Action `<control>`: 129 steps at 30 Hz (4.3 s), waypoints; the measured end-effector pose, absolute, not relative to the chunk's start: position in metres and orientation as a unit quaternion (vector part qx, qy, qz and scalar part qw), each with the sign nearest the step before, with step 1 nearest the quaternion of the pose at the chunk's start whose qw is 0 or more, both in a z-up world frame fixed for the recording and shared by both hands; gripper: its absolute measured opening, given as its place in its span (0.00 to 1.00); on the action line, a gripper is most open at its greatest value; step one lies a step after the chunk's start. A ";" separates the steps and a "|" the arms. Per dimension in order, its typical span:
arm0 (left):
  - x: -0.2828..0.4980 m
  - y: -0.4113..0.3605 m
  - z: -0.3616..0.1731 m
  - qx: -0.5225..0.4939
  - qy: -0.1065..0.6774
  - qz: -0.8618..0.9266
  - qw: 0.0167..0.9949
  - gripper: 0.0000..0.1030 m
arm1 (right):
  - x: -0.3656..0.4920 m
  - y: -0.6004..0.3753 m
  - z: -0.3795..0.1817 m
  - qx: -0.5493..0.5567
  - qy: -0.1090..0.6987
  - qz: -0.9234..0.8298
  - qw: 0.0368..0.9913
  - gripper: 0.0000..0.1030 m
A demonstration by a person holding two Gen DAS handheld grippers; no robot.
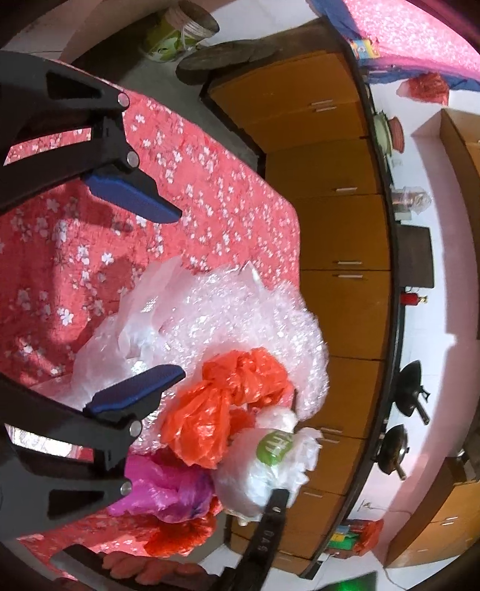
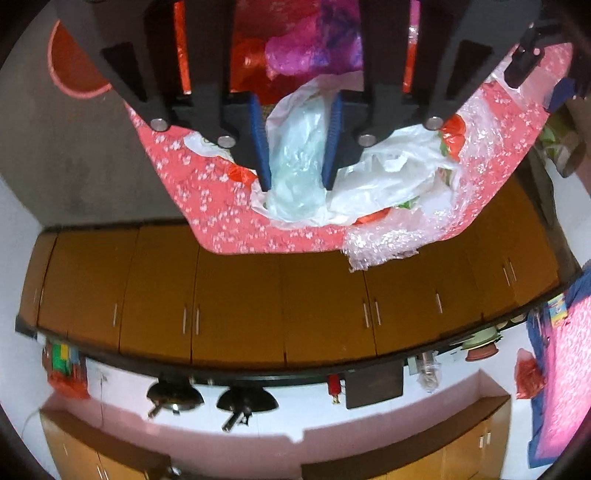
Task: Collect trash
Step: 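Reach both tools toward the bag pile and grasp the white bag with the right tool, then lift the white bag with the right tool while the left tool pinches a clear plastic bag, then carry both bags over the orange basket and open both tools to drop them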
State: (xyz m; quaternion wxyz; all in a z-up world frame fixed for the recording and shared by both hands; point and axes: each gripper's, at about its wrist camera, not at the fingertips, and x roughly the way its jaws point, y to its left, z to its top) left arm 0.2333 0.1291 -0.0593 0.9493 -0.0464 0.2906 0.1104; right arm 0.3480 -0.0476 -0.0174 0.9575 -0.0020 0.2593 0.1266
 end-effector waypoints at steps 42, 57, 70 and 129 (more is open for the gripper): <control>0.258 0.123 0.042 -0.040 0.193 0.086 0.977 0.01 | 0.303 -0.084 0.023 0.021 0.193 0.108 0.975 0.24; 0.263 0.098 0.063 -0.029 0.175 0.064 0.982 0.00 | 0.285 -0.102 0.032 0.026 0.180 0.091 0.979 0.24; 0.269 0.039 0.081 -0.002 0.161 0.017 0.987 0.00 | 0.274 -0.156 0.036 0.039 0.172 0.054 0.983 0.24; 0.339 -0.330 -0.068 0.055 0.323 -0.262 0.908 0.01 | 0.257 -0.476 -0.149 0.101 0.319 -0.176 0.926 0.30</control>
